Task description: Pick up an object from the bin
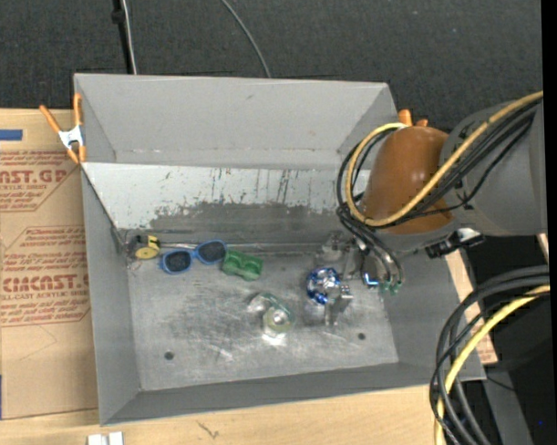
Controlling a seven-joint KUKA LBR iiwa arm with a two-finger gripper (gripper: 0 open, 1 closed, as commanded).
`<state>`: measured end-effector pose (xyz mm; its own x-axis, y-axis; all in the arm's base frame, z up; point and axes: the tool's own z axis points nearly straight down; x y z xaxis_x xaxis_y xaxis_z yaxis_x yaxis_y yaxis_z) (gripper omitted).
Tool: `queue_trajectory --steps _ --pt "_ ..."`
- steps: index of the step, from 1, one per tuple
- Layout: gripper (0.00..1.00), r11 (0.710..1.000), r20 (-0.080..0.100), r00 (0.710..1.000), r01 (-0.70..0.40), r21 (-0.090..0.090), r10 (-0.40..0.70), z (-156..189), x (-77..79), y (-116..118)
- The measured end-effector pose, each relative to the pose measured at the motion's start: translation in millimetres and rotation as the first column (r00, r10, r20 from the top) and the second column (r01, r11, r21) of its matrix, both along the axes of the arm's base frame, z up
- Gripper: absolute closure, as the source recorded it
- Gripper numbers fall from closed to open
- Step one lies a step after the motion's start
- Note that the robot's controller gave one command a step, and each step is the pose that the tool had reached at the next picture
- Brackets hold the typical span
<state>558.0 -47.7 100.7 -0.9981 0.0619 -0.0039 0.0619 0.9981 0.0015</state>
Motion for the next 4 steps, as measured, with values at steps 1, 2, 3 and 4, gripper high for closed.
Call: queue_trajectory --steps 1,2,3,4 --pt "0.00 1.000 -0.002 1.000 -0.018 -0.001 0.018 -1.0 7.8 -2.3" --pt "0.00 1.000 0.008 1.000 0.004 0.000 -0.004 -28.5 3.0 0.3" --pt "0.00 1.000 0.003 1.000 0.003 -0.001 -0.003 -26.8 4.9 0.8" --pt "1.00 1.000 0.014 1.000 0.004 -0.001 -0.004 -23.8 7.9 0.8"
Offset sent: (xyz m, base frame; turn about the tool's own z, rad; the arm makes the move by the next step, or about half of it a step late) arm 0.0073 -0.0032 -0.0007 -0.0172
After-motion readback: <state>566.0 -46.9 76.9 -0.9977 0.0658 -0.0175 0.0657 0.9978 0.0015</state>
